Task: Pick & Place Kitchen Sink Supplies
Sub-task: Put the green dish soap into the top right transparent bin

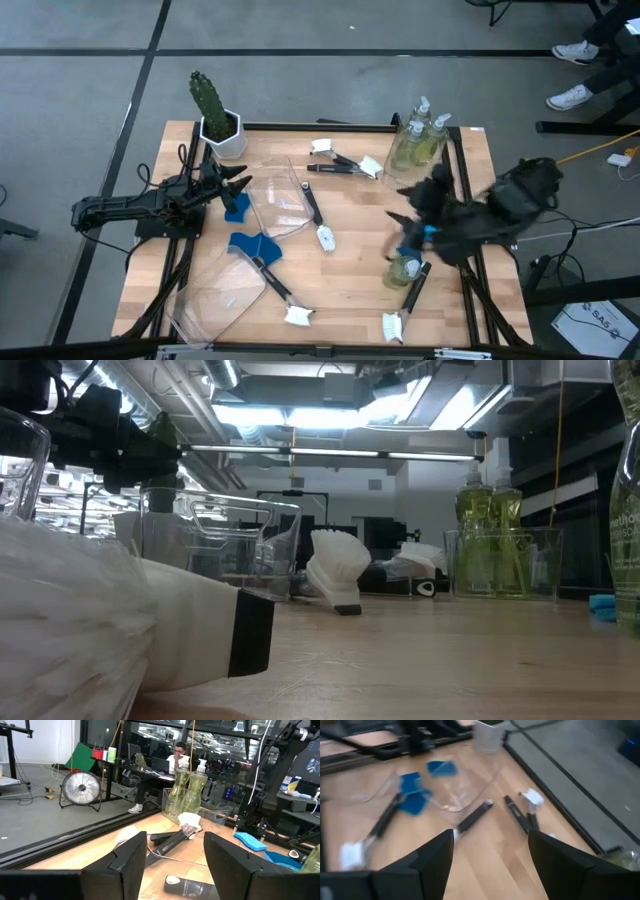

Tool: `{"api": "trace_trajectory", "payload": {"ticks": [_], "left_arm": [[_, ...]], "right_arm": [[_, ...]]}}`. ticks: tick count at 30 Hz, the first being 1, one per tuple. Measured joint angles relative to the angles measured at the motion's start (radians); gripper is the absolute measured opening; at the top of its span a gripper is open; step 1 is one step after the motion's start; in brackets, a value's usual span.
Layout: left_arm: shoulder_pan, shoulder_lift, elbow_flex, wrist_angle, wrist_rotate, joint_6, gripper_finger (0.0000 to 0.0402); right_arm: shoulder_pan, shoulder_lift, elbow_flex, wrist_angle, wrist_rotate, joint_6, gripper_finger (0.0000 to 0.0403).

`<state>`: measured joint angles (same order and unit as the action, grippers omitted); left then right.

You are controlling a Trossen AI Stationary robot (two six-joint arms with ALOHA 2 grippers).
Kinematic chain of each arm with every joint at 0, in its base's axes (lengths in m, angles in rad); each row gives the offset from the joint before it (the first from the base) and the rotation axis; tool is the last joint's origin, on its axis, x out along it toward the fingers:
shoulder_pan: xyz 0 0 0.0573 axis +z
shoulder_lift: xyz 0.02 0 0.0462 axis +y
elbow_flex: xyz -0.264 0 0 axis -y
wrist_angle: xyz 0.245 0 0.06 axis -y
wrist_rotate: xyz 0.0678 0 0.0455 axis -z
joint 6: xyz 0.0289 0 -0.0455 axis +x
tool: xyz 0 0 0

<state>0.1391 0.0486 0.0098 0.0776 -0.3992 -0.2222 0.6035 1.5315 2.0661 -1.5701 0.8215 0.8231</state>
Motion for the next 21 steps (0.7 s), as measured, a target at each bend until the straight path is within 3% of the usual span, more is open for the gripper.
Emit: {"api": "trace_trajectory", "payload": {"ticks": [11, 16, 21], "left_arm": [[0.000, 0.000, 0.000, 0.000, 0.000, 0.000, 0.0191], [0.000, 0.000, 0.000, 0.000, 0.000, 0.000, 0.0190], [0.000, 0.000, 0.000, 0.000, 0.000, 0.000, 0.0189]], "right_arm": [[0.306, -0.162, -0.103, -0.001, -0.079, -0.021, 0.0255], [0.385, -0.172, -0.253, 0.003, -0.107, 0.021, 0.0255], [0.465, -0.186, -0.434, 0.056, -0.068, 0.119, 0.0255]]}}
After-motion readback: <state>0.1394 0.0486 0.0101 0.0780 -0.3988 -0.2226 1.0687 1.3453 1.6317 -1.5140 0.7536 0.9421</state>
